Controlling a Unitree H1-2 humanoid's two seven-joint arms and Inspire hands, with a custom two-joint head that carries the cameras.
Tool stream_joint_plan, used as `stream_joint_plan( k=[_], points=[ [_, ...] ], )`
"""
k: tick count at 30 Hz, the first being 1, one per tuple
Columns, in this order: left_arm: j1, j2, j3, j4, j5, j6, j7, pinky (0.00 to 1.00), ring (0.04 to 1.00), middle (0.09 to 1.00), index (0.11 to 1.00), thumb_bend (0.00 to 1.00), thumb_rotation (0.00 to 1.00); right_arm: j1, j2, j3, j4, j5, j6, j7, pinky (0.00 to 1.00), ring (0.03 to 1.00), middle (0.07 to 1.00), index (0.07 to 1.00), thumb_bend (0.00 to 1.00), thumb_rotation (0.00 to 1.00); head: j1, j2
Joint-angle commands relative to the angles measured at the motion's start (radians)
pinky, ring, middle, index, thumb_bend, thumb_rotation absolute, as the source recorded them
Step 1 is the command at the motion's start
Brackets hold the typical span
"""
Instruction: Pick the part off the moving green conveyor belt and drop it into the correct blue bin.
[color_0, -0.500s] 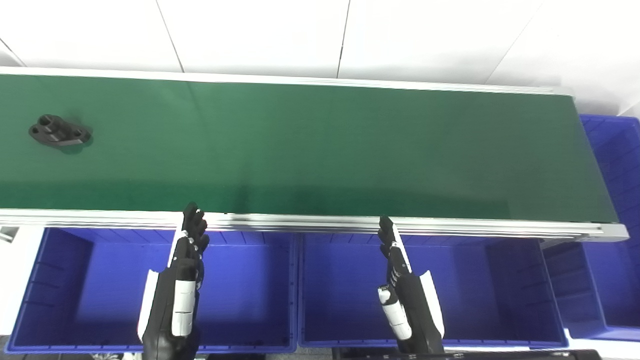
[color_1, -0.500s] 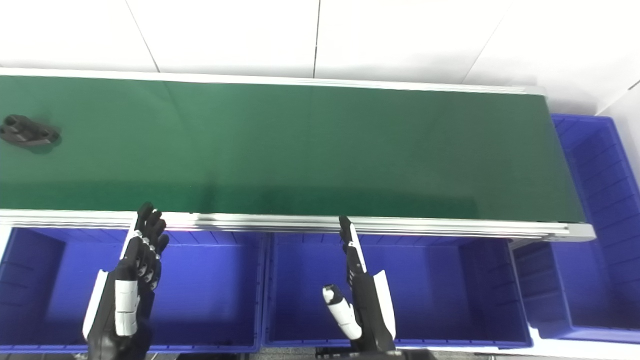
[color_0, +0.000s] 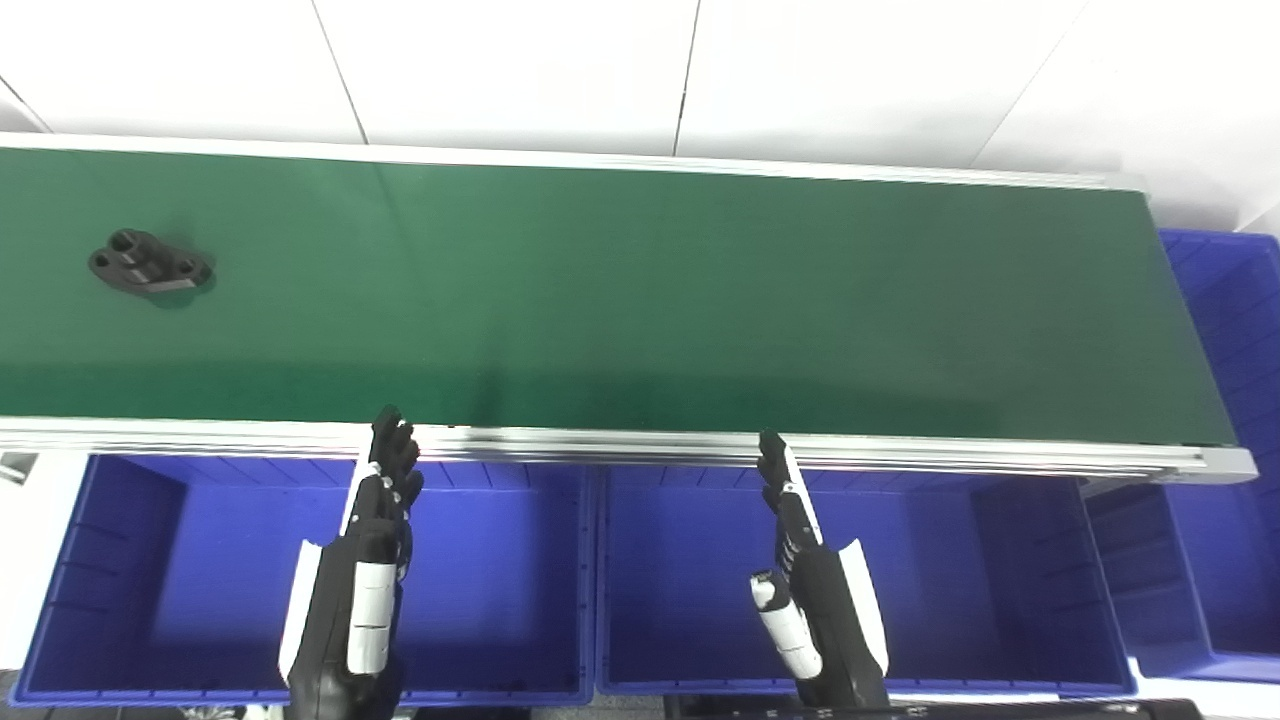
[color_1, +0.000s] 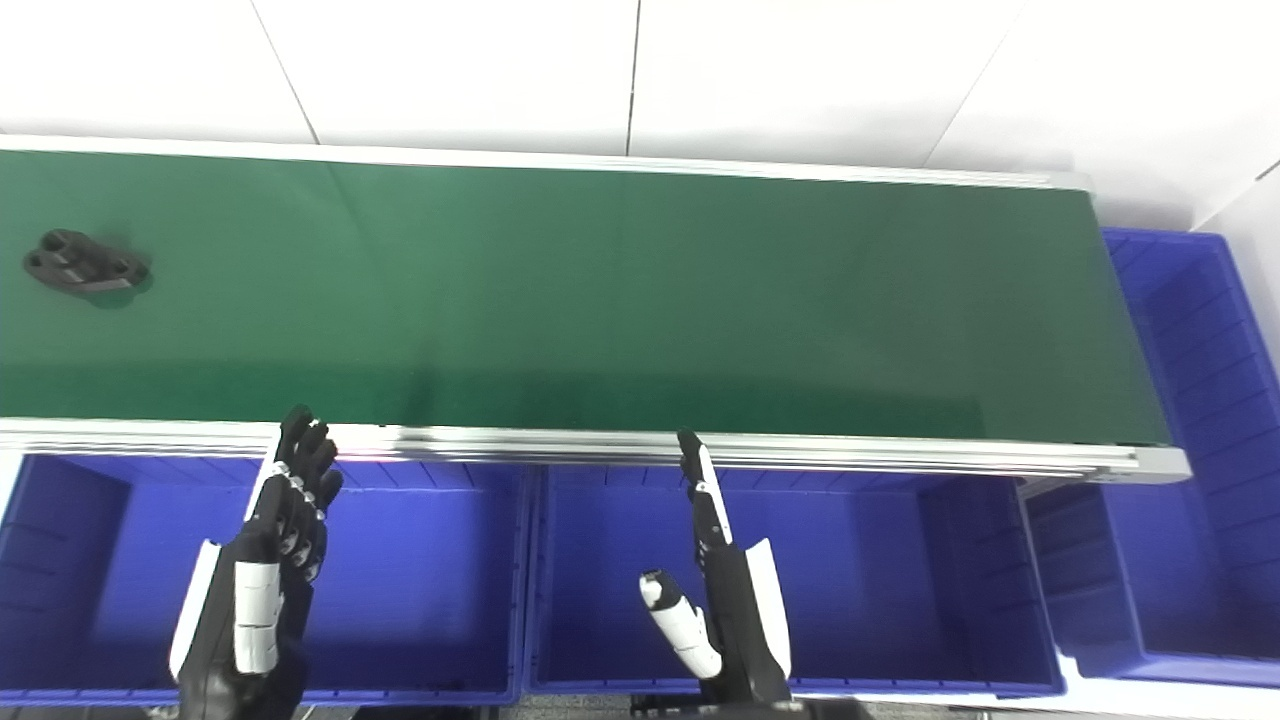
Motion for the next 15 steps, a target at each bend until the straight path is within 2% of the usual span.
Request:
stream_joint_plan(
  k=[1, 15],
  points=[
    [0.007, -0.004, -0.003, -0.017, 0.017, -0.020, -0.014, 1.00, 1.000, 1.000, 1.000, 0.78, 1.00, 0.006, 0.064, 0.040, -0.024, -0.015, -0.044, -0.009, 1.00, 1.000, 1.000, 1.000, 0.81, 1.00, 0.002, 0.000],
    [0.005, -0.008, -0.007, -0.014, 0.051, -0.026, -0.019, 1.00, 1.000, 1.000, 1.000, 0.72, 1.00, 0.005, 0.061, 0.039, -0.015, -0.003, -0.047, -0.007, 1.00, 1.000, 1.000, 1.000, 0.80, 1.00, -0.001, -0.003]
  ],
)
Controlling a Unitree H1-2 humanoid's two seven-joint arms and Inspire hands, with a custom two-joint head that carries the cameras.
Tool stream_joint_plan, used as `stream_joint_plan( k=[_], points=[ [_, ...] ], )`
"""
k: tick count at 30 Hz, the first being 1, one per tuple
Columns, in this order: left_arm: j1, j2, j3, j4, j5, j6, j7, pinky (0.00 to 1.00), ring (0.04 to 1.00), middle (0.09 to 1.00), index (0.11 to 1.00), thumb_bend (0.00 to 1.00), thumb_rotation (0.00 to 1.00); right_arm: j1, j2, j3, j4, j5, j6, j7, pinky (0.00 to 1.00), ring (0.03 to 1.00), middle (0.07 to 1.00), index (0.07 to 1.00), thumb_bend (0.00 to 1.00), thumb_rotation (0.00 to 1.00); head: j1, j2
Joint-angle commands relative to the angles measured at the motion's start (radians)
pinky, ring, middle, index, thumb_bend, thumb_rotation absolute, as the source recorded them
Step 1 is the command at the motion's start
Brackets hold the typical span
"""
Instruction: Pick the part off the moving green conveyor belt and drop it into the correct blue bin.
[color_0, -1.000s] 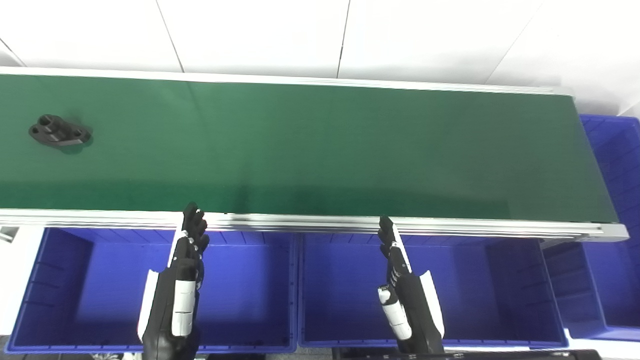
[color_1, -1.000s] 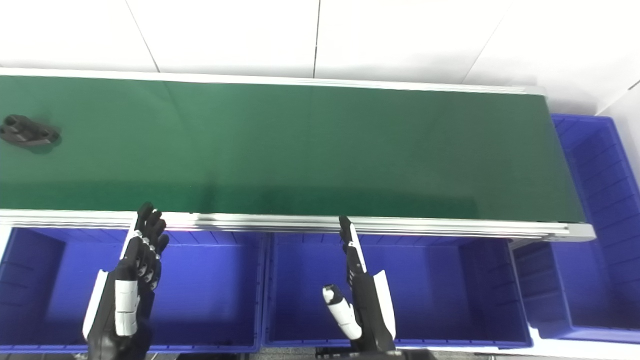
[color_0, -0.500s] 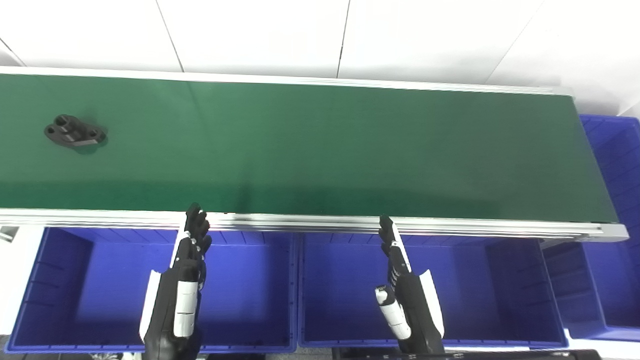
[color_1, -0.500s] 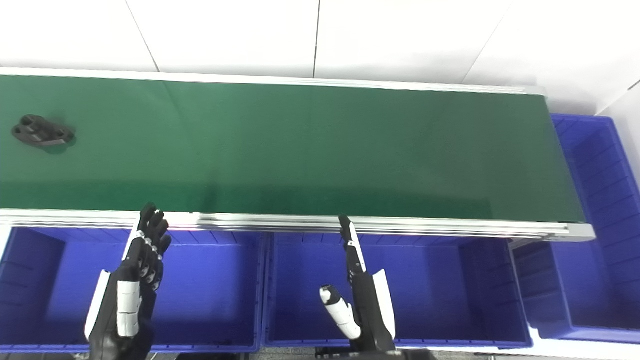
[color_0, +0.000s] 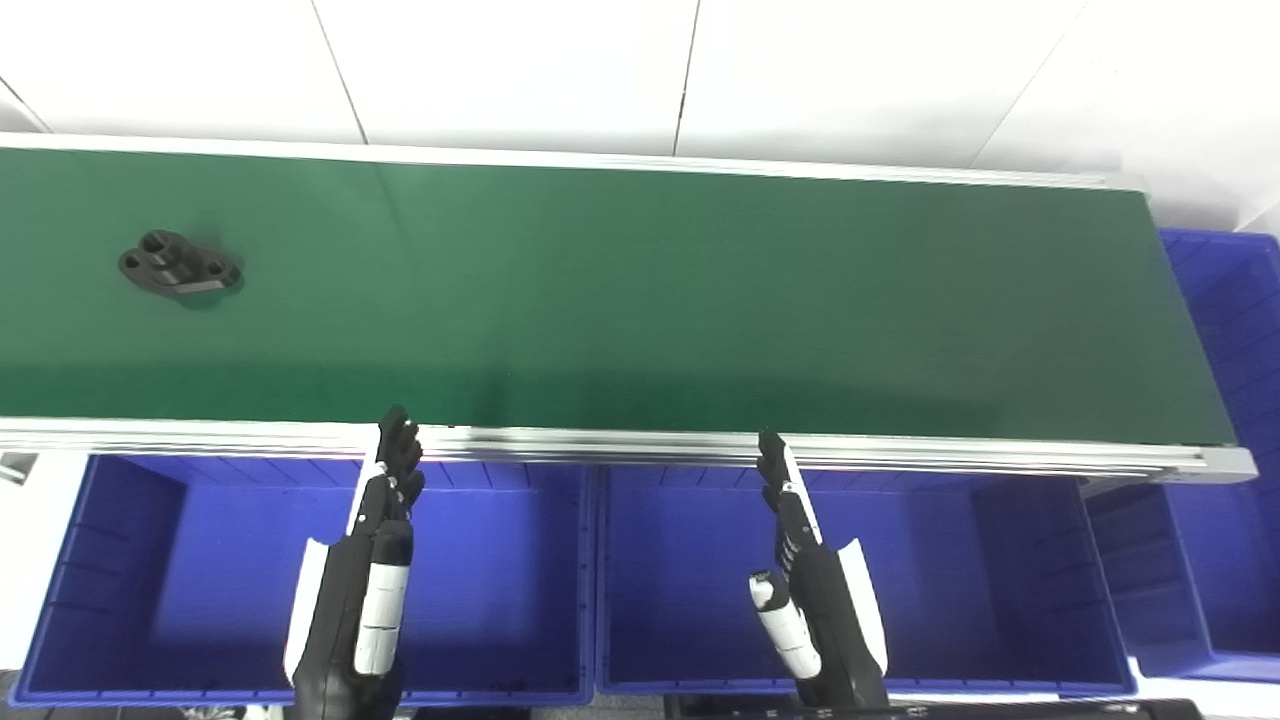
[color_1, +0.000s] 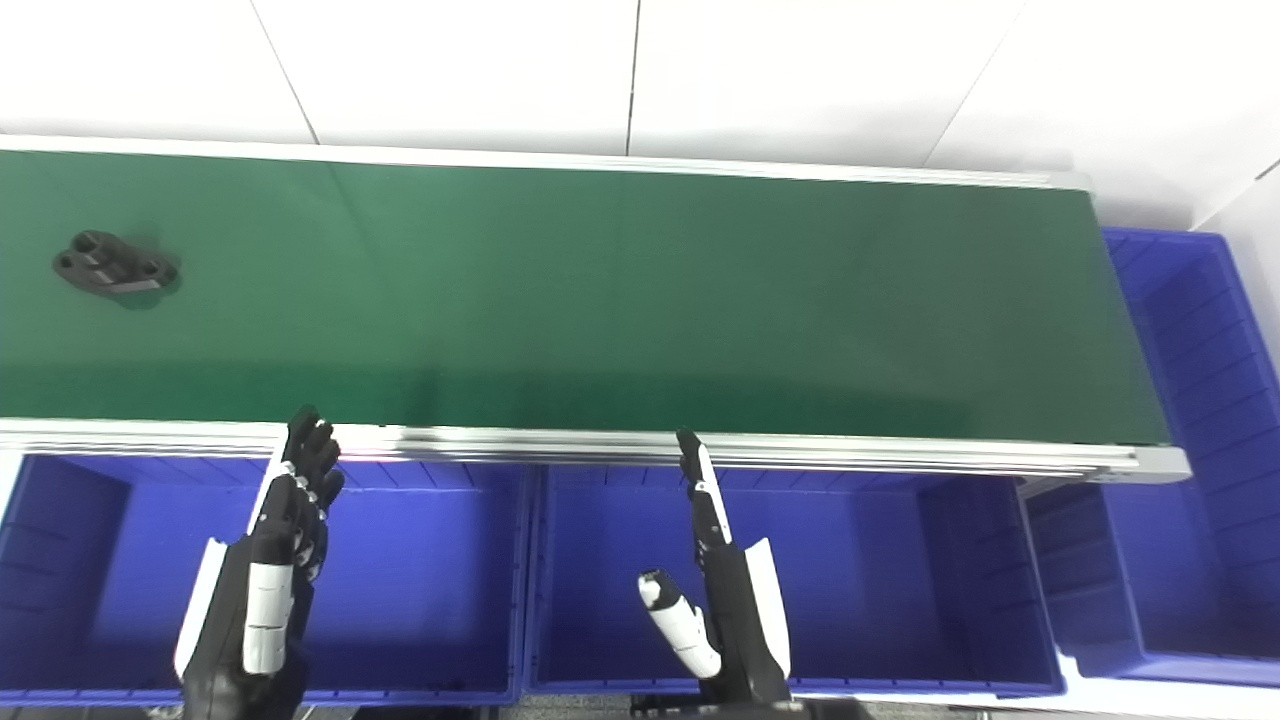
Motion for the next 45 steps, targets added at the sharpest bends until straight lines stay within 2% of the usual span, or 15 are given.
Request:
stream_joint_plan(
  k=[1, 16, 20, 22, 26, 28, 29, 30, 31, 32, 35, 36, 39, 42, 45],
  points=[
    [0.006, -0.003, -0.005, -0.018, 0.004, -0.021, -0.016, 1.00, 1.000, 1.000, 1.000, 0.73, 1.00, 0.007, 0.062, 0.039, -0.015, 0.001, -0.047, -0.007, 1.00, 1.000, 1.000, 1.000, 0.81, 1.00, 0.001, 0.001],
    [0.009, 0.000, -0.006, -0.010, -0.010, -0.038, -0.029, 1.00, 1.000, 1.000, 1.000, 0.76, 1.00, 0.011, 0.056, 0.039, -0.020, 0.004, -0.051, -0.005, 1.00, 1.000, 1.000, 1.000, 0.80, 1.00, 0.009, -0.006],
    [0.011, -0.007, -0.006, -0.002, -0.001, -0.047, -0.023, 1.00, 1.000, 1.000, 1.000, 0.77, 1.00, 0.010, 0.051, 0.038, -0.018, 0.006, -0.053, -0.002, 1.00, 1.000, 1.000, 1.000, 0.79, 1.00, 0.013, -0.019],
    [0.010, -0.005, -0.009, 0.007, -0.013, -0.047, -0.028, 1.00, 1.000, 1.000, 1.000, 0.77, 1.00, 0.007, 0.049, 0.034, -0.006, 0.010, -0.063, -0.005, 1.00, 1.000, 1.000, 1.000, 0.79, 1.00, 0.001, -0.042],
    [-0.004, 0.004, -0.017, 0.062, -0.025, -0.098, -0.040, 1.00, 1.000, 1.000, 1.000, 0.76, 1.00, -0.003, 0.044, 0.017, 0.032, 0.024, -0.080, -0.010, 1.00, 1.000, 1.000, 1.000, 0.82, 1.00, -0.009, -0.095],
    [-0.014, -0.006, -0.017, 0.102, -0.004, -0.121, -0.032, 1.00, 1.000, 1.000, 1.000, 0.76, 1.00, -0.015, 0.037, 0.005, 0.064, 0.041, -0.099, -0.011, 1.00, 1.000, 1.000, 1.000, 0.84, 1.00, 0.005, -0.137],
    [-0.017, -0.011, -0.017, 0.115, 0.000, -0.122, -0.030, 1.00, 1.000, 1.000, 1.000, 0.77, 1.00, -0.021, 0.034, 0.000, 0.077, 0.046, -0.108, -0.011, 1.00, 1.000, 1.000, 1.000, 0.84, 1.00, 0.005, -0.137],
    [-0.021, -0.019, -0.017, 0.133, 0.011, -0.124, -0.024, 1.00, 1.000, 1.000, 1.000, 0.79, 1.00, -0.029, 0.031, -0.007, 0.096, 0.053, -0.119, -0.012, 1.00, 1.000, 1.000, 1.000, 0.85, 1.00, 0.011, -0.167],
    [-0.025, -0.021, -0.018, 0.146, 0.008, -0.130, -0.026, 1.00, 1.000, 1.000, 1.000, 0.80, 1.00, -0.034, 0.030, -0.013, 0.108, 0.056, -0.127, -0.010, 1.00, 1.000, 1.000, 1.000, 0.85, 1.00, 0.011, -0.167],
    [-0.031, -0.023, -0.018, 0.163, 0.006, -0.139, -0.028, 1.00, 1.000, 1.000, 1.000, 0.80, 1.00, -0.041, 0.029, -0.019, 0.125, 0.062, -0.137, -0.010, 1.00, 1.000, 1.000, 1.000, 0.85, 1.00, 0.017, -0.195],
    [-0.045, -0.031, -0.015, 0.205, 0.008, -0.168, -0.028, 1.00, 1.000, 1.000, 1.000, 0.81, 1.00, -0.056, 0.029, -0.033, 0.171, 0.074, -0.166, -0.009, 1.00, 1.000, 1.000, 1.000, 0.86, 1.00, 0.030, -0.245],
    [-0.047, -0.032, -0.014, 0.214, 0.011, -0.177, -0.027, 1.00, 1.000, 1.000, 1.000, 0.81, 1.00, -0.058, 0.030, -0.036, 0.180, 0.074, -0.172, -0.010, 1.00, 1.000, 1.000, 1.000, 0.86, 1.00, 0.030, -0.245],
    [-0.053, -0.035, -0.010, 0.239, 0.013, -0.184, -0.027, 1.00, 1.000, 1.000, 1.000, 0.82, 1.00, -0.068, 0.032, -0.045, 0.213, 0.072, -0.192, -0.011, 1.00, 1.000, 1.000, 1.000, 0.85, 1.00, 0.053, -0.288],
    [-0.055, -0.037, -0.010, 0.250, 0.011, -0.183, -0.030, 1.00, 1.000, 1.000, 1.000, 0.83, 1.00, -0.071, 0.033, -0.051, 0.227, 0.077, -0.200, -0.006, 1.00, 1.000, 1.000, 1.000, 0.86, 1.00, 0.081, -0.309],
    [-0.060, -0.038, -0.011, 0.272, 0.022, -0.209, -0.025, 1.00, 1.000, 1.000, 1.000, 0.78, 1.00, -0.074, 0.032, -0.057, 0.241, 0.080, -0.212, -0.004, 1.00, 1.000, 1.000, 1.000, 0.87, 1.00, 0.105, -0.329]
  ],
)
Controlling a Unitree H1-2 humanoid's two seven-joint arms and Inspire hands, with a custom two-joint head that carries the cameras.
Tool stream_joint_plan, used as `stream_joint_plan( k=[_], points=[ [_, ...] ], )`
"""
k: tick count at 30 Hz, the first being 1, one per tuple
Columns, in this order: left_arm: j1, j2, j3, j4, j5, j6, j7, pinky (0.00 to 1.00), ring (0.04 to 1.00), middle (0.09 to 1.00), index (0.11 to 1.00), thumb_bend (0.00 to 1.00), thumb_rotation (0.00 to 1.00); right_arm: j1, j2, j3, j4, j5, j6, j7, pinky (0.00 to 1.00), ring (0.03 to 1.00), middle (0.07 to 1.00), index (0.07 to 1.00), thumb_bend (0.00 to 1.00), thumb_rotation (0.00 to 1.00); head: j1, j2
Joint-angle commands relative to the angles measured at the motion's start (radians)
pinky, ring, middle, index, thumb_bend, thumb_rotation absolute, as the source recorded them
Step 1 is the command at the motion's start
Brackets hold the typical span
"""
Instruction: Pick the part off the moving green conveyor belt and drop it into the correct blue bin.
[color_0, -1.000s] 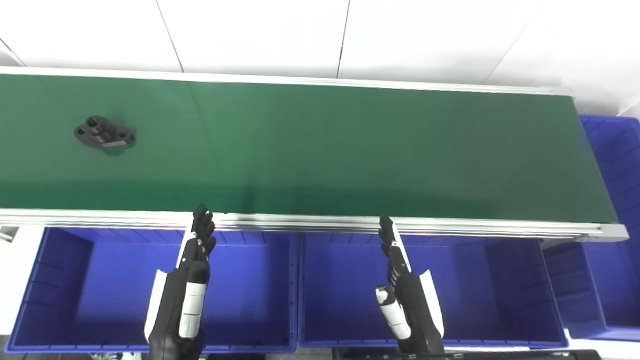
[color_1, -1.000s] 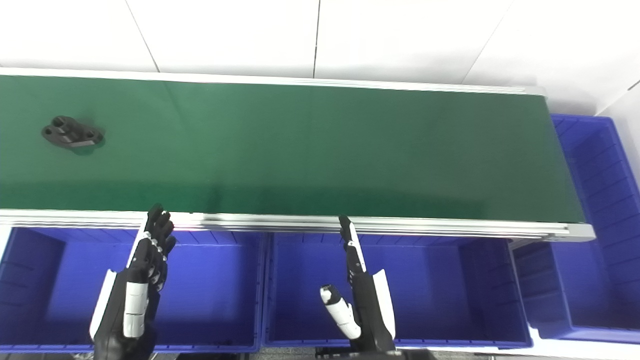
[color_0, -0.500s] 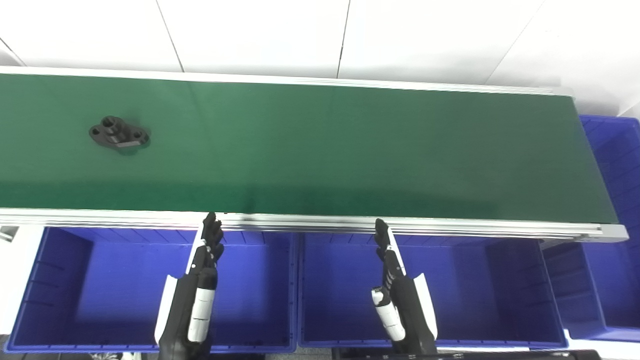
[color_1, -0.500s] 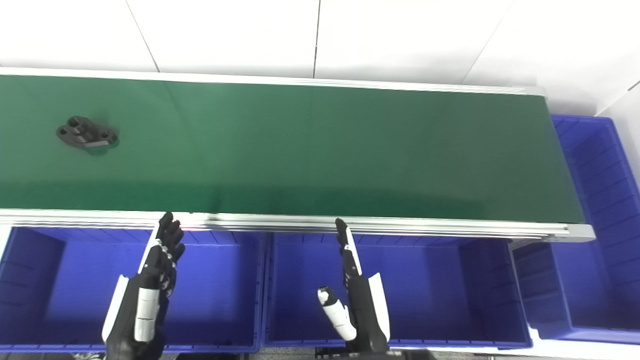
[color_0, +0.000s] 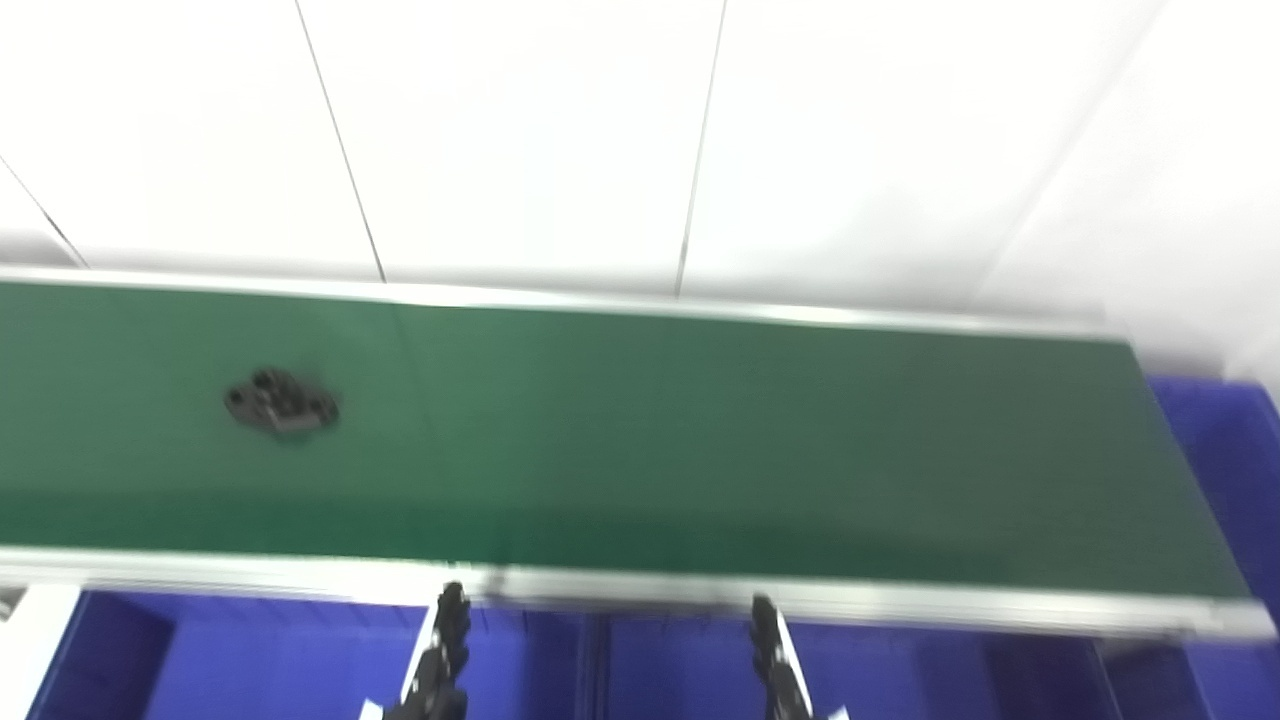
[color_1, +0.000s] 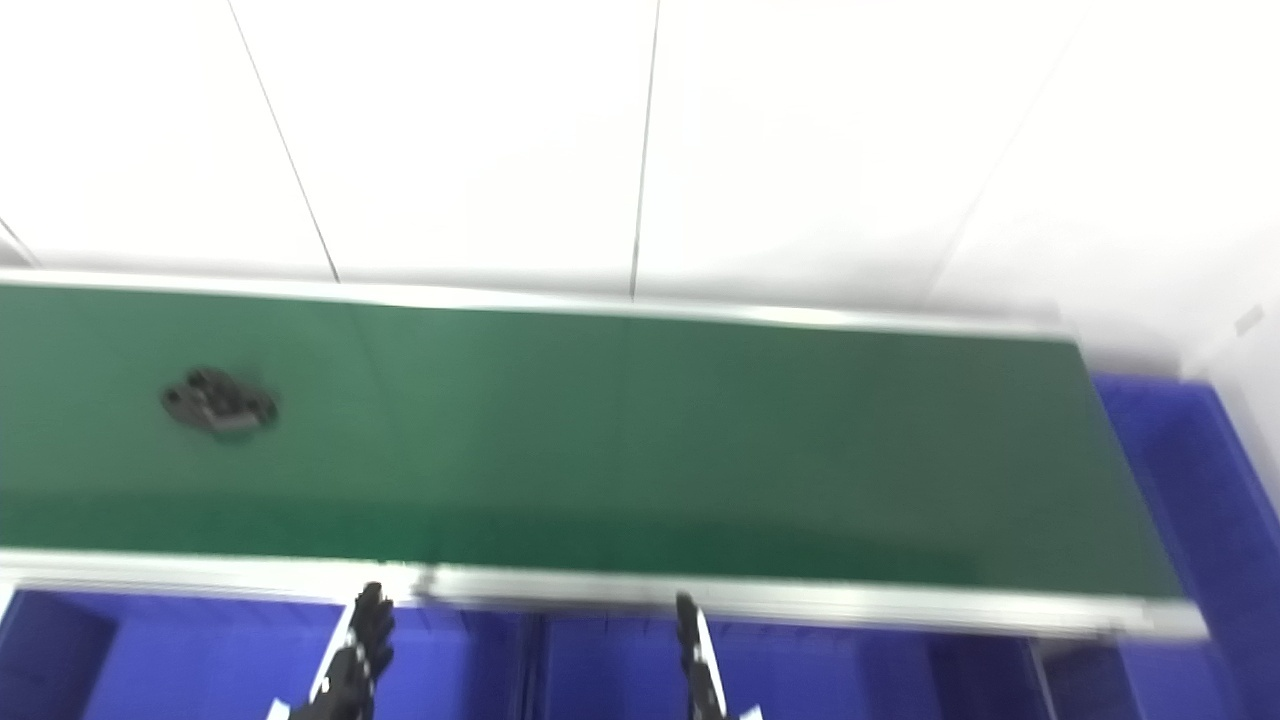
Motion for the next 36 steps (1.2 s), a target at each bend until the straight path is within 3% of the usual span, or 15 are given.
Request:
stream_joint_plan(
  k=[1, 5, 11, 23, 31, 36],
  points=[
    [0.003, -0.010, -0.004, -0.005, 0.013, -0.045, -0.001, 1.00, 1.000, 1.000, 1.000, 0.81, 1.00, 0.003, 0.010, -0.003, 0.000, 0.003, -0.059, 0.004, 1.00, 1.000, 1.000, 1.000, 0.87, 1.00, 0.008, -0.005],
    [-0.005, -0.015, -0.007, 0.008, 0.033, -0.051, 0.002, 1.00, 1.000, 1.000, 1.000, 0.80, 1.00, 0.000, 0.011, -0.012, 0.010, -0.002, -0.065, 0.003, 1.00, 1.000, 1.000, 1.000, 0.88, 1.00, 0.029, -0.020],
    [-0.008, -0.037, -0.013, 0.001, 0.086, -0.023, 0.015, 1.00, 1.000, 1.000, 1.000, 0.80, 1.00, 0.000, -0.003, -0.024, 0.000, 0.010, -0.058, 0.018, 1.00, 1.000, 1.000, 1.000, 0.88, 1.00, 0.085, -0.006],
    [0.000, -0.079, -0.054, 0.034, 0.155, -0.079, 0.044, 1.00, 1.000, 1.000, 1.000, 0.65, 1.00, 0.007, -0.049, -0.063, -0.042, 0.077, -0.071, 0.070, 1.00, 1.000, 1.000, 1.000, 0.86, 0.97, 0.176, 0.005],
    [-0.011, -0.098, -0.075, 0.065, 0.169, -0.101, 0.057, 1.00, 0.969, 0.989, 1.000, 0.60, 1.00, 0.007, -0.072, -0.079, -0.064, 0.039, -0.096, 0.037, 1.00, 1.000, 0.971, 1.000, 0.83, 0.91, 0.209, -0.005],
    [-0.012, -0.098, -0.075, 0.065, 0.168, -0.096, 0.056, 1.00, 0.971, 0.987, 1.000, 0.62, 1.00, 0.001, -0.084, -0.070, -0.076, 0.085, -0.096, 0.055, 1.00, 1.000, 0.977, 1.000, 0.82, 0.82, 0.198, -0.009]
  ],
)
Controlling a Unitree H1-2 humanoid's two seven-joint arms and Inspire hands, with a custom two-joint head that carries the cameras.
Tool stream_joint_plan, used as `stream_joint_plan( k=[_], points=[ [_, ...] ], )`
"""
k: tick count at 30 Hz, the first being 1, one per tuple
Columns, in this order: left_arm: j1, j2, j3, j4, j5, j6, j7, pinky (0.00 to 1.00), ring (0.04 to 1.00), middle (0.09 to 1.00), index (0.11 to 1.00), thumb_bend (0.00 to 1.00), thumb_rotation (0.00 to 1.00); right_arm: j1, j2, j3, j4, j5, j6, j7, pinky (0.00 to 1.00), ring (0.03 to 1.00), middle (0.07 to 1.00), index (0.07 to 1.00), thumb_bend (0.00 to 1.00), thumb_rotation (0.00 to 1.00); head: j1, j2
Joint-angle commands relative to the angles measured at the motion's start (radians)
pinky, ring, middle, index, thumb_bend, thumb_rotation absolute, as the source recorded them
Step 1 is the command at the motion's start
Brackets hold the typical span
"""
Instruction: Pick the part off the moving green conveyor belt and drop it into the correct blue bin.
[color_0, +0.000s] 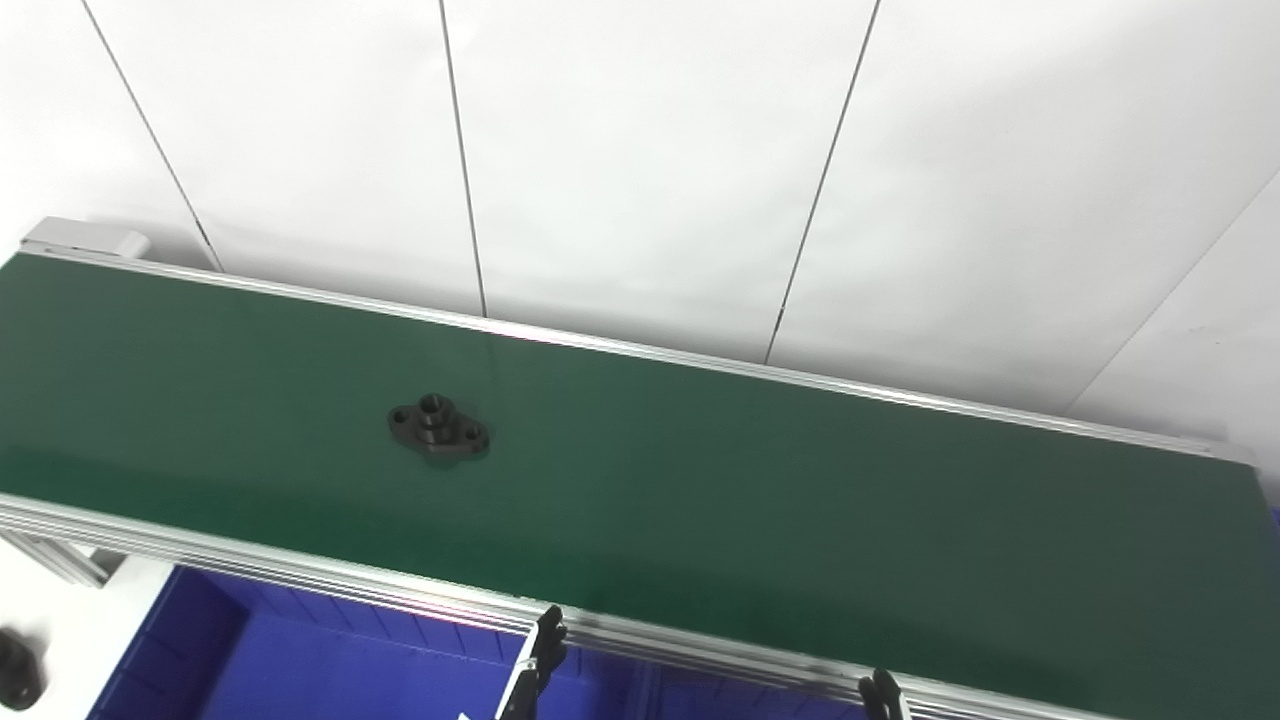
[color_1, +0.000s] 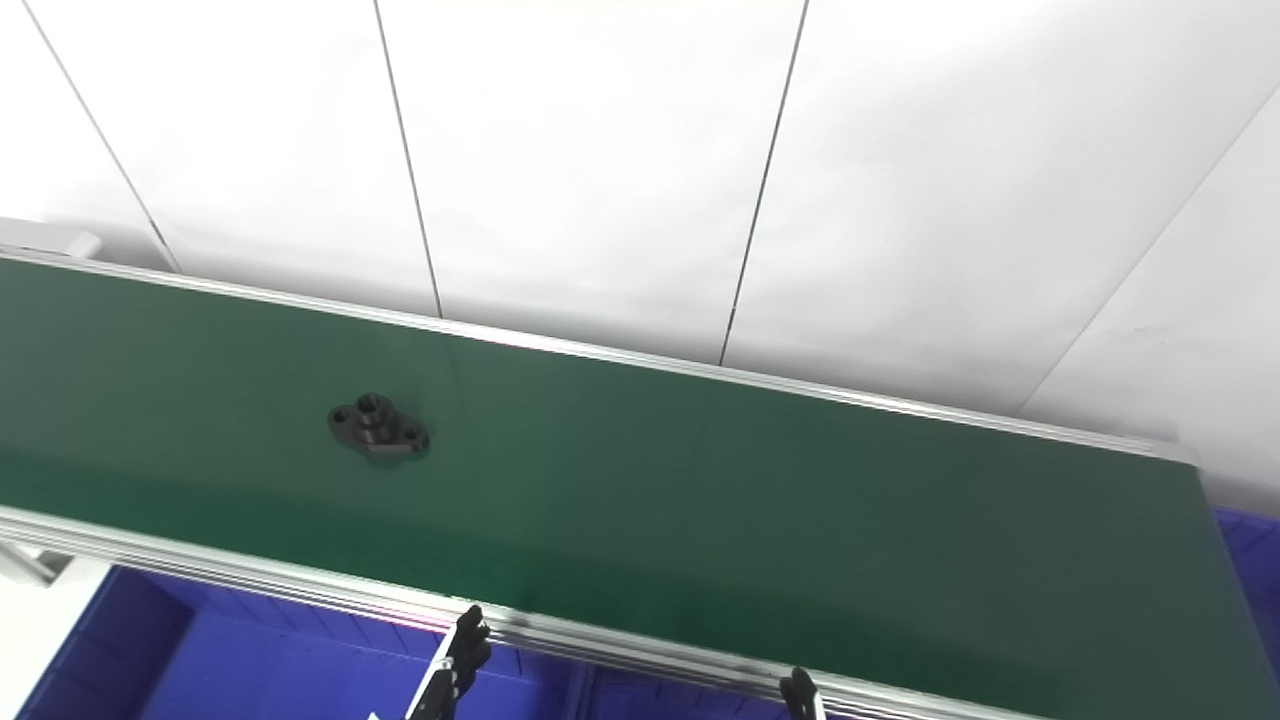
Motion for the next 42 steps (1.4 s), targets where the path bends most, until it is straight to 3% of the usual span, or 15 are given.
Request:
stream_joint_plan(
  k=[1, 7, 10, 13, 17, 20, 23, 26, 30, 33, 42],
  points=[
    [0.001, -0.044, -0.039, 0.004, 0.003, -0.038, 0.008, 1.00, 0.969, 0.986, 1.000, 0.63, 1.00, 0.005, -0.005, 0.006, -0.044, 0.019, -0.061, 0.011, 1.00, 1.000, 0.978, 1.000, 0.82, 0.80, -0.003, 0.002],
    [-0.005, -0.037, -0.042, 0.006, -0.002, -0.042, 0.000, 1.00, 0.960, 0.982, 1.000, 0.56, 1.00, -0.009, 0.009, -0.023, -0.123, -0.087, -0.051, -0.018, 0.97, 0.977, 0.948, 0.995, 0.77, 0.70, -0.017, 0.009],
    [-0.006, -0.034, -0.042, -0.002, -0.012, -0.036, -0.006, 1.00, 0.952, 0.985, 1.000, 0.56, 1.00, -0.052, 0.015, -0.052, -0.187, -0.193, -0.019, -0.011, 0.94, 0.973, 0.950, 0.975, 0.76, 0.69, -0.025, 0.021],
    [-0.004, -0.028, -0.041, -0.015, -0.016, -0.011, -0.012, 1.00, 0.960, 0.987, 1.000, 0.60, 1.00, -0.125, 0.013, -0.081, -0.239, -0.297, 0.052, 0.014, 0.84, 0.927, 0.944, 0.947, 0.79, 0.71, -0.033, 0.027],
    [0.000, -0.022, -0.041, -0.029, -0.006, 0.008, -0.015, 1.00, 0.968, 0.991, 1.000, 0.63, 1.00, -0.238, 0.017, -0.100, -0.289, -0.356, 0.176, 0.078, 0.88, 0.932, 0.935, 0.941, 0.81, 0.71, -0.036, 0.032],
    [0.001, -0.020, -0.040, -0.038, -0.016, 0.015, -0.020, 1.00, 0.969, 0.994, 1.000, 0.62, 1.00, -0.340, 0.019, -0.105, -0.301, -0.386, 0.262, 0.123, 0.71, 0.861, 0.897, 0.919, 0.87, 0.70, -0.039, 0.033],
    [0.003, -0.021, -0.039, -0.043, -0.020, 0.017, -0.018, 1.00, 0.968, 0.990, 1.000, 0.61, 1.00, -0.437, 0.031, -0.103, -0.298, -0.403, 0.339, 0.156, 0.67, 0.827, 0.875, 0.911, 0.92, 0.70, -0.049, 0.044],
    [0.002, -0.025, -0.039, -0.038, -0.032, -0.001, -0.016, 1.00, 0.969, 0.986, 1.000, 0.59, 1.00, -0.519, 0.039, -0.093, -0.289, -0.434, 0.414, 0.188, 0.66, 0.823, 0.876, 0.918, 0.92, 0.68, -0.049, 0.044],
    [0.008, -0.031, -0.041, -0.053, -0.015, 0.027, -0.012, 1.00, 0.975, 0.990, 1.000, 0.63, 1.00, -0.637, 0.054, -0.051, -0.268, -0.551, 0.530, 0.253, 0.69, 0.834, 0.892, 0.901, 0.95, 0.65, -0.062, 0.063],
    [0.012, -0.036, -0.045, -0.060, -0.003, 0.031, -0.008, 1.00, 0.969, 0.971, 1.000, 0.62, 1.00, -0.684, 0.056, -0.015, -0.238, -0.624, 0.557, 0.259, 0.76, 0.862, 0.898, 0.911, 0.94, 0.63, -0.063, 0.071],
    [0.016, -0.036, -0.052, -0.068, -0.007, 0.024, -0.008, 1.00, 0.985, 0.965, 1.000, 0.60, 1.00, -0.834, 0.037, 0.079, -0.069, -0.855, 0.585, 0.235, 0.79, 0.830, 0.853, 0.894, 0.95, 0.59, -0.061, 0.084]
  ],
)
